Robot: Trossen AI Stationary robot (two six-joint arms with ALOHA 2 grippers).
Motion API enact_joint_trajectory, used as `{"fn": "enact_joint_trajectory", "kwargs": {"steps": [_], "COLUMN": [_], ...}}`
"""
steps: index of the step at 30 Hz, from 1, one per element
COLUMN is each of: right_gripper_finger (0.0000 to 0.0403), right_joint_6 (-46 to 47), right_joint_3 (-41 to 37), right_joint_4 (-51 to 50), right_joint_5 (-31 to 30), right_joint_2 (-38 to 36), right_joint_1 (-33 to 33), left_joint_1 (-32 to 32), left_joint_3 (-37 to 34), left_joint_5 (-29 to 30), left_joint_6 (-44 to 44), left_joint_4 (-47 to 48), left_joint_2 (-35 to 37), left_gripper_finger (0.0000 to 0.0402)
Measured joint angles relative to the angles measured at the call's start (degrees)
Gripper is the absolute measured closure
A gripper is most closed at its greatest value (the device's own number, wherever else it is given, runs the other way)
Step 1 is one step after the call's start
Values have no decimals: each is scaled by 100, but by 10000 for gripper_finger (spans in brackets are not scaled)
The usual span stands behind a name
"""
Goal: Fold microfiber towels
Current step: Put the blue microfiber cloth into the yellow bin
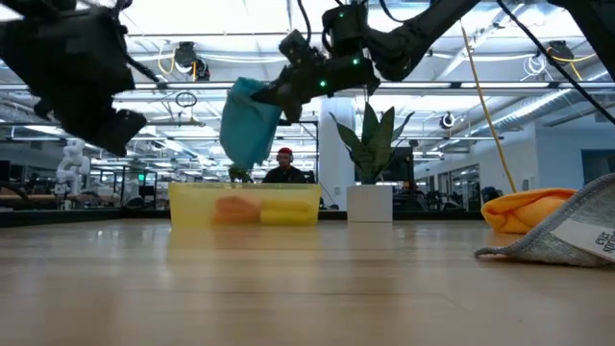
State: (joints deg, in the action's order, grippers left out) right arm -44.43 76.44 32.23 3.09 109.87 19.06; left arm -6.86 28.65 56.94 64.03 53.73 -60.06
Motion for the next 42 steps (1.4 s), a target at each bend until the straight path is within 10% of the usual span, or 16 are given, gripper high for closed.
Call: {"fn": "enact_joint_trajectory", "kwargs": {"steps": [11, 23, 42], "right_gripper_finger": [397, 397, 396], "right_joint_6": [-17, -19, 194], "right_joint_3": [-391, -1827, -1958], "right_joint_4": [-512, 377, 394], "right_joint_5": [3, 2, 2], "right_joint_2": [-568, -1260, -1269], "right_joint_1": [-228, -228, -481], "left_joint_1": [3134, 5823, 5657], "left_joint_3": [-1442, -1386, 102], "left_joint_5": [-2250, -4786, -6644], "left_joint_6": [-4413, -5481, -6247], "left_joint_4": [-4865, -7120, -7629], "left_joint_2": [1242, -162, -3150], "left_gripper_finger": [400, 401, 401]}}
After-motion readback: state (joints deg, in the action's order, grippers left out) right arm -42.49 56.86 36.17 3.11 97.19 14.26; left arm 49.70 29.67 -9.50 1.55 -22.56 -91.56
